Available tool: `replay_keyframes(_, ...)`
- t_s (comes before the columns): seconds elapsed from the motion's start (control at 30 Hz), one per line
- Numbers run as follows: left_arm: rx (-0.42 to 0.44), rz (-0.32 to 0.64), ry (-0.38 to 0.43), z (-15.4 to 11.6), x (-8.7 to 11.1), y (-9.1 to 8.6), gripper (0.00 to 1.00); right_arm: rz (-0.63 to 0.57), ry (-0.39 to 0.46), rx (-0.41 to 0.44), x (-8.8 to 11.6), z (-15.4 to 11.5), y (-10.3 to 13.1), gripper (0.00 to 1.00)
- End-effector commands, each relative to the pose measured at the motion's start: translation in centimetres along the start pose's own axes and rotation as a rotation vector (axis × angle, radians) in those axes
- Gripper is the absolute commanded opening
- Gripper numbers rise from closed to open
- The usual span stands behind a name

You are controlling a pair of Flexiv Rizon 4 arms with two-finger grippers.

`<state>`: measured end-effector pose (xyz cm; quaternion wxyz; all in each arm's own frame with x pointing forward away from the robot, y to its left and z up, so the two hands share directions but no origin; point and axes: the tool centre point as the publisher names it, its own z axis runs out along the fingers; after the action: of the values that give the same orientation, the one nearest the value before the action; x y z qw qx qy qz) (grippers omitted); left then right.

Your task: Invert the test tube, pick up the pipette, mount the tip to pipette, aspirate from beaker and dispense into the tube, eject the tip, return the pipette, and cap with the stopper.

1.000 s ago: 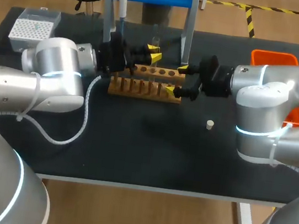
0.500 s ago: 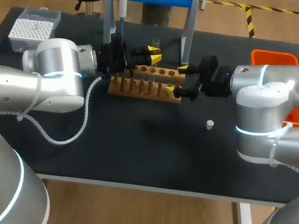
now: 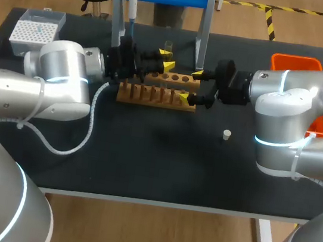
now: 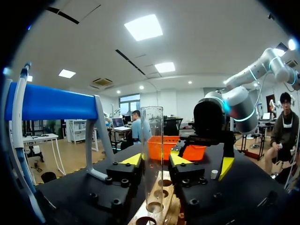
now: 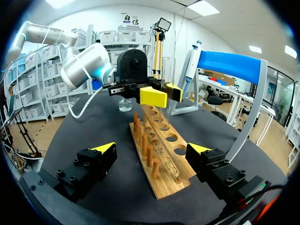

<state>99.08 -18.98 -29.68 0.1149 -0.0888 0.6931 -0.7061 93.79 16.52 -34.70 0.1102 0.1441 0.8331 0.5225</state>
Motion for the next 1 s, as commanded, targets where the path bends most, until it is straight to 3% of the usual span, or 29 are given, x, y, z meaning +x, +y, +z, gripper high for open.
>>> replay_keyframes(0.03, -0.004, -0.001, 0.009, 0.0, -0.2, -0.1, 1.00, 0.000, -0.001, -0.001, 0.1, -0.1, 0.0, 1.00)
replay_keyframes(0.3, -0.035, 0.010, -0.003, -1.0, -0.1, -1.3, 1.00, 0.000, -0.001, -0.001, 0.1, -0.1, 0.0, 1.00)
replay_keyframes(0.53, -0.084, 0.021, -0.041, -3.6, 0.2, -2.6, 1.00, 0.000, -0.001, -0.001, 0.1, -0.1, 0.0, 1.00)
replay_keyframes(1.0, -0.219, 0.014, -0.249, -15.0, 1.5, -4.3, 1.00, 0.000, -0.001, -0.001, 0.1, -0.1, 0.0, 1.00)
